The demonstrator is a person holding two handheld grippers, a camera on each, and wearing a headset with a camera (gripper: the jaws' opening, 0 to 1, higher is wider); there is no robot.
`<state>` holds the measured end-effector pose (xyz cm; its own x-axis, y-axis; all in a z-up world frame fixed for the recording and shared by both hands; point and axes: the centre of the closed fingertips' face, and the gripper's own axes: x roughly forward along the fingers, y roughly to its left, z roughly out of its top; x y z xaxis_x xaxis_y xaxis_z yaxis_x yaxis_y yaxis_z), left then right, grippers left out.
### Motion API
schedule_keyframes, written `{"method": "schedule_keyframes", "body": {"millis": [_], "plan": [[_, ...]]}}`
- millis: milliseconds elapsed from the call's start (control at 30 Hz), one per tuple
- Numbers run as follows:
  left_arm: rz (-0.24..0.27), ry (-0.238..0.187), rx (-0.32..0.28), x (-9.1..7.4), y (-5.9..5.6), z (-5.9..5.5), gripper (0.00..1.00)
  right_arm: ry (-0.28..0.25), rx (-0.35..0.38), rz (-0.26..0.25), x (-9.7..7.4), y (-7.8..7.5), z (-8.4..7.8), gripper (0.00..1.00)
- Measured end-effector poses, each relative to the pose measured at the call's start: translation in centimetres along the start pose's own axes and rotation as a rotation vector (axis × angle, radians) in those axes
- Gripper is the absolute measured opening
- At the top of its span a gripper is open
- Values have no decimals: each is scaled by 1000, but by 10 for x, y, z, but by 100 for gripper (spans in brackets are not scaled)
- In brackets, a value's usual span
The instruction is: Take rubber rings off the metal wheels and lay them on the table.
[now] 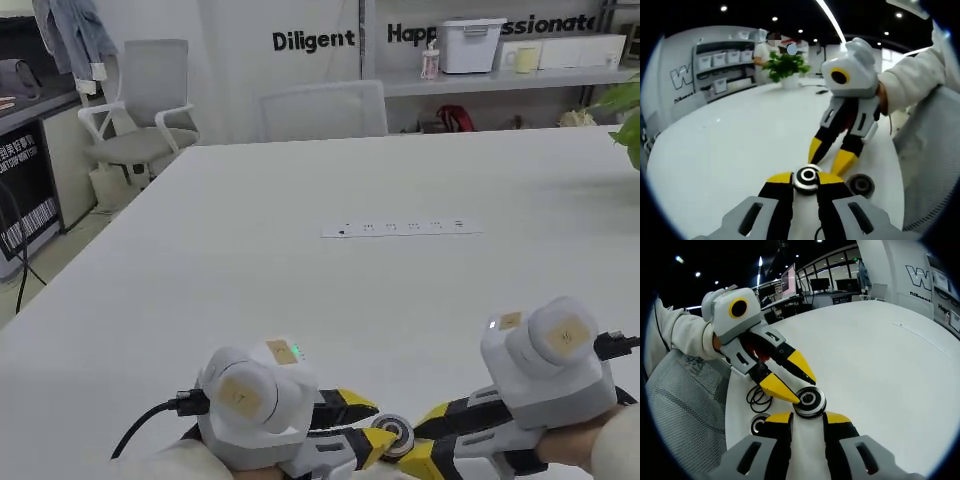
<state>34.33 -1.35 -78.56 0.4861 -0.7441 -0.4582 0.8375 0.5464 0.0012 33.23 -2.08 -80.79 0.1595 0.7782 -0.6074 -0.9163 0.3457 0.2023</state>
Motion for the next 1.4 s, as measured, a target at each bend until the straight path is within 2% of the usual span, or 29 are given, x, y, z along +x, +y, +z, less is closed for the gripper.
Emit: {"method": "schedule_keyframes", "body": {"millis": [300, 433, 733, 1033, 1100, 1167, 1200, 1233, 1267, 1333, 1400], "plan": [[-13, 5, -8, 4, -4, -2, 18, 0, -8, -13, 0, -4, -1, 16], [-23, 9, -12, 4, -5, -3, 14, 2, -4, -12, 0, -5, -2, 15], [-16, 7, -21, 3, -4, -3, 14, 9, -14, -3, -2, -4, -2, 8], [-15, 7, -25, 3, -4, -4, 14, 13, -19, -3, -2, -3, -2, 7], [-15, 7, -24, 3, -4, -4, 14, 14, -6, -5, -2, -3, -2, 7], [-14, 8, -21, 3, -4, -4, 14, 8, -3, -1, -1, -2, -1, 12], [-13, 8, -18, 3, -4, -4, 14, -35, -16, -16, 0, -3, 6, 19], [-13, 7, -16, 3, -5, -4, 14, -50, -26, -22, 0, -3, 9, 24], [-13, 7, -15, 3, -5, -4, 14, -48, -44, -29, 0, -3, 10, 25], [-12, 6, -16, 4, -4, -4, 14, -33, -75, -8, 1, 3, 7, 21], [-13, 6, -17, 4, -4, -4, 14, -23, -119, -21, 1, 1, 5, 20]]}}
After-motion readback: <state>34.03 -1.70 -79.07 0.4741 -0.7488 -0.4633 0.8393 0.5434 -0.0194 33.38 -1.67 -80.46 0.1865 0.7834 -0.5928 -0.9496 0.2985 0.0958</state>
